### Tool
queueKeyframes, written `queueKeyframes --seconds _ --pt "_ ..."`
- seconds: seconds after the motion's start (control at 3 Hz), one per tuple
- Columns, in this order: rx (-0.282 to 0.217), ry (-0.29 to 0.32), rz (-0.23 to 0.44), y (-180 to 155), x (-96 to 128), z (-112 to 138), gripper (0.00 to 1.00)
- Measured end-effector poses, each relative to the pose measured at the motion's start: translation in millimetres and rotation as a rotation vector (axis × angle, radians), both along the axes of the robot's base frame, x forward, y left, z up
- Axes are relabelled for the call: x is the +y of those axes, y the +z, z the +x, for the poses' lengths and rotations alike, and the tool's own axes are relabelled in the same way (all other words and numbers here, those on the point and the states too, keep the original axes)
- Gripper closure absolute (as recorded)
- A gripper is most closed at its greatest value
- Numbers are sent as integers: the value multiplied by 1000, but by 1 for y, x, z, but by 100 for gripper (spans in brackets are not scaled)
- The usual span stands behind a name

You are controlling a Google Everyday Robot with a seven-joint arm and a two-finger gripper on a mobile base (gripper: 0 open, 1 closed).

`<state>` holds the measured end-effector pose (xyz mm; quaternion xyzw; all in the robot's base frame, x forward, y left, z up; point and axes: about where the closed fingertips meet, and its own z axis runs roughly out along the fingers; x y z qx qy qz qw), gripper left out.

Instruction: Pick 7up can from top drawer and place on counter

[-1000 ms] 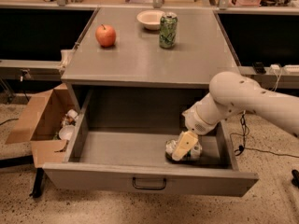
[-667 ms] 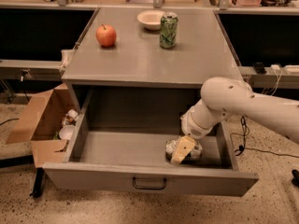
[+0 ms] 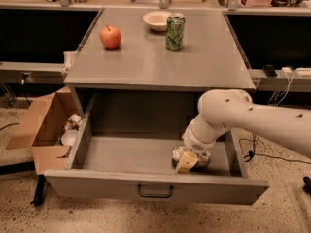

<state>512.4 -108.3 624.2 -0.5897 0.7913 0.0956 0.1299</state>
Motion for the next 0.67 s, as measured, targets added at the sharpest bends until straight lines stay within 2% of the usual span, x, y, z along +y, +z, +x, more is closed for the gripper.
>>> queueKeyframes --seconds 0.33,0.67 --pt "9 17 -14 -3 4 -9 42" --pt "-2 23 -10 3 4 -12 65"
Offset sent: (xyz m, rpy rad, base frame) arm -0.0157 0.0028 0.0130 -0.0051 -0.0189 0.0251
